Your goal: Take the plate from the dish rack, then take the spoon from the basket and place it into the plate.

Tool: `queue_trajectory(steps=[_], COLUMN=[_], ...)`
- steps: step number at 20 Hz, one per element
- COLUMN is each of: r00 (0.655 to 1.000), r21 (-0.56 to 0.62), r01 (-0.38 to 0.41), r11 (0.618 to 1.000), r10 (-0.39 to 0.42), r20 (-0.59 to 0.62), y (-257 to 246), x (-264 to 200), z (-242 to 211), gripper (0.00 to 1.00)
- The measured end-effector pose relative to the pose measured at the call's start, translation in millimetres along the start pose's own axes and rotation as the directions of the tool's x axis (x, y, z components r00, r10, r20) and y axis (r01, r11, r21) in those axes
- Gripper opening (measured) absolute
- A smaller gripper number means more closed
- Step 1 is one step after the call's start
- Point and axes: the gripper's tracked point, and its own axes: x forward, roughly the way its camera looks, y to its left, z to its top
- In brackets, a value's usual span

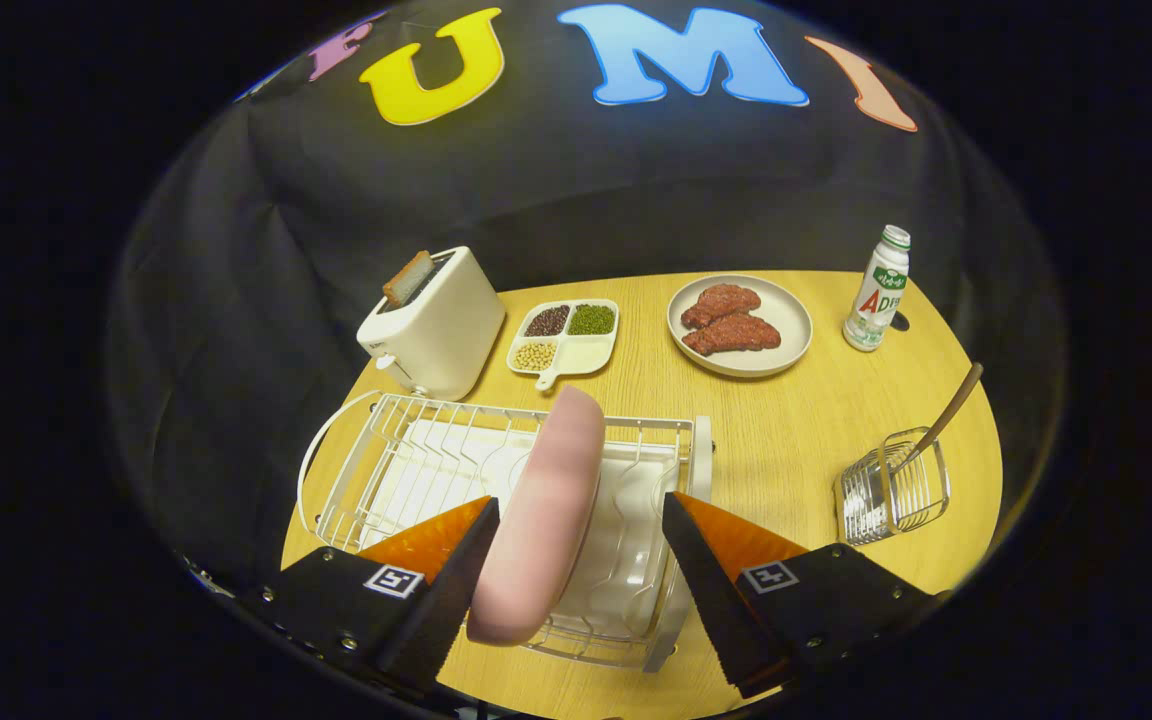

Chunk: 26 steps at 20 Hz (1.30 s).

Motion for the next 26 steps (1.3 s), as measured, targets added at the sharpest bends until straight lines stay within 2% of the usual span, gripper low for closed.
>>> queue_trajectory(steps=[4, 7, 10, 12, 14, 18, 26], r00=[0.991, 0.980, 0.968, 0.952, 0.927, 0.887, 0.853], r21=[0.066, 0.107, 0.119, 0.096, 0.027, -0.026, -0.078], r01=[0.003, 0.019, 0.020, 0.030, 0.123, 0.188, 0.224], r11=[0.998, 0.994, 0.993, 0.995, 0.992, 0.982, 0.972], r10=[0.006, 0.003, 0.011, 0.001, -0.105, -0.181, -0.234], r20=[-0.137, -0.197, -0.250, -0.306, -0.361, -0.424, -0.467], y=[-1, 4, 10, 15, 0, -3, -1], x=[16, 26, 34, 39, 34, 26, 26], z=[-4, -9, -16, -28, -34, -41, -33], gripper=[0.92, 0.74, 0.74, 0.50, 0.47, 0.47, 0.47])
